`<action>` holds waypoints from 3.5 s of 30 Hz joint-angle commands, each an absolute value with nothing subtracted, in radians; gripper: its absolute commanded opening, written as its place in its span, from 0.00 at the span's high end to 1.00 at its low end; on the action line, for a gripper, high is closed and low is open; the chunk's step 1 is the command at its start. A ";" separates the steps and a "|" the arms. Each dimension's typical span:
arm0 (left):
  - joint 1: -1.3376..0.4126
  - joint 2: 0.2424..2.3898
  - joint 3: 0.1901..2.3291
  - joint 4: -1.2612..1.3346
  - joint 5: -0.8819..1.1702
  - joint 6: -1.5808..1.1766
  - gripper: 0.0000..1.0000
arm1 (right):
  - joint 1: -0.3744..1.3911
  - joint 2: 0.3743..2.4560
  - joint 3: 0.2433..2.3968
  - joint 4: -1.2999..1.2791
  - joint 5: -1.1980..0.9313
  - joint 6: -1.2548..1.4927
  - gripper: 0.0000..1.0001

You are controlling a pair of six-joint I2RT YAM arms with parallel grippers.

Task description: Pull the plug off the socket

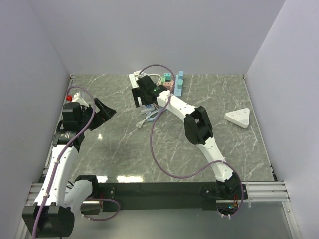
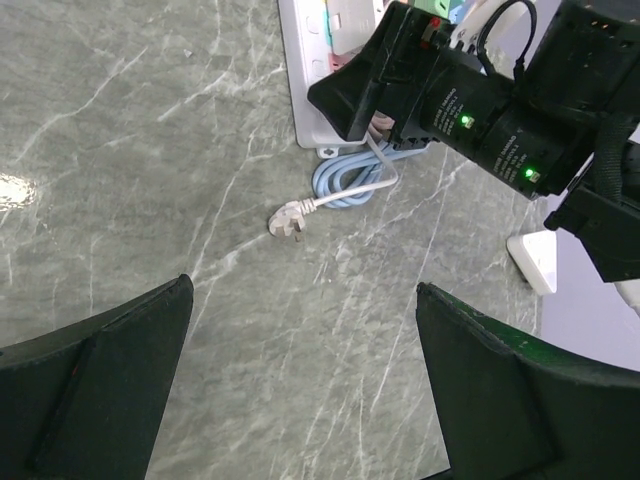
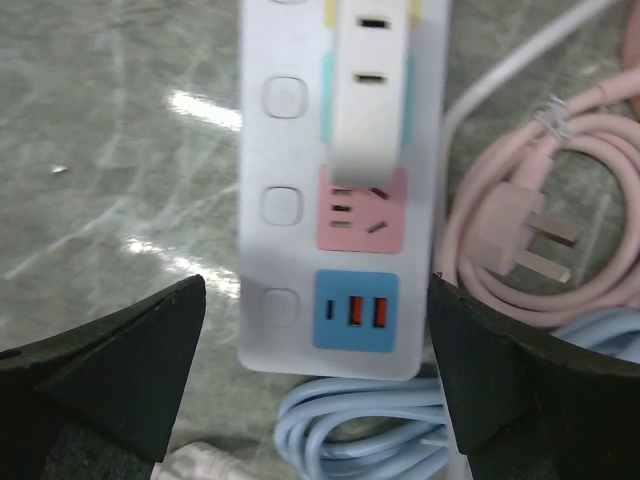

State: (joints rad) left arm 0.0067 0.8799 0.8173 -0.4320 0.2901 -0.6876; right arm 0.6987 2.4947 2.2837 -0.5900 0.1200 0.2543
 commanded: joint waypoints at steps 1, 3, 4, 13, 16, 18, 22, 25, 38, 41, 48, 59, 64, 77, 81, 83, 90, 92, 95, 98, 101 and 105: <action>0.005 0.873 0.811 -0.411 0.282 -0.660 0.01 | 0.695 2.461 2.252 -0.585 0.259 0.279 0.02; 0.006 0.879 0.807 -0.403 0.284 -0.658 0.01 | 0.686 2.442 2.224 -0.543 0.239 0.265 0.02; 0.005 0.882 0.807 -0.402 0.285 -0.658 0.01 | 0.683 2.447 2.238 -0.548 0.230 0.262 0.01; 0.005 0.904 0.813 -0.388 0.290 -0.652 0.00 | 0.680 2.480 2.263 -0.592 0.031 0.250 0.01; 0.006 0.905 0.805 -0.384 0.291 -0.652 0.01 | 0.683 2.479 2.258 -0.592 0.018 0.244 0.01; 0.005 0.907 0.801 -0.377 0.295 -0.658 0.01 | 0.686 2.508 2.302 -0.617 0.026 0.250 0.01; 0.006 0.911 0.798 -0.370 0.301 -0.660 0.00 | 0.687 2.551 2.358 -0.676 0.040 0.259 0.01; 0.005 0.913 0.796 -0.371 0.299 -0.657 0.01 | 0.692 2.565 2.355 -0.693 0.055 0.268 0.02; 0.005 0.904 0.779 -0.365 0.302 -0.666 0.01 | 0.707 2.563 2.327 -0.696 0.068 0.270 0.21; 0.006 0.899 0.775 -0.365 0.301 -0.670 0.01 | 0.707 2.553 2.307 -0.700 0.066 0.273 0.47; 0.006 0.894 0.779 -0.365 0.304 -0.678 0.01 | 0.719 2.425 2.120 -0.654 0.055 0.295 0.80; 0.005 0.888 0.755 -0.342 0.295 -0.710 0.01 | 0.890 2.134 1.643 -0.589 0.078 0.343 1.00; 0.005 0.891 0.744 -0.350 0.293 -0.709 0.01 | 0.985 1.993 1.410 -0.528 0.054 0.408 1.00; 0.005 0.933 0.637 -0.270 0.374 -0.758 0.08 | 1.085 1.737 1.103 -0.471 0.047 0.459 0.41; -0.018 0.969 0.663 -0.259 0.397 -0.752 0.14 | 1.085 1.707 1.236 -0.567 0.090 0.437 0.29; -0.032 0.988 0.683 -0.262 0.400 -0.741 0.20 | 1.085 1.692 1.290 -0.575 0.095 0.434 0.26; -0.063 1.051 0.646 -0.227 0.394 -0.741 0.31 | 1.065 1.782 1.339 -0.571 0.184 0.437 0.18; -0.069 1.055 0.615 -0.212 0.391 -0.747 0.32 | 1.051 1.821 1.348 -0.572 0.193 0.454 0.18; -0.077 1.069 0.586 -0.192 0.390 -0.750 0.32 | 1.040 1.874 1.361 -0.546 0.212 0.460 0.17; -0.086 1.083 0.565 -0.178 0.390 -0.750 0.33 | 1.038 1.928 1.394 -0.542 0.207 0.460 0.17; -0.094 1.086 0.548 -0.176 0.376 -0.756 0.30 | 1.039 1.965 1.423 -0.541 0.160 0.446 0.15; -0.101 1.081 0.531 -0.166 0.367 -0.772 0.27 | 1.039 1.904 1.422 -0.542 0.133 0.446 0.02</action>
State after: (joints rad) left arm -0.0917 1.0893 0.5404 -0.2211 0.3717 -0.7536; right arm 1.0443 1.9640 1.3872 -0.5686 0.1345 0.4480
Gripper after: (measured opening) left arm 0.724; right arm 0.961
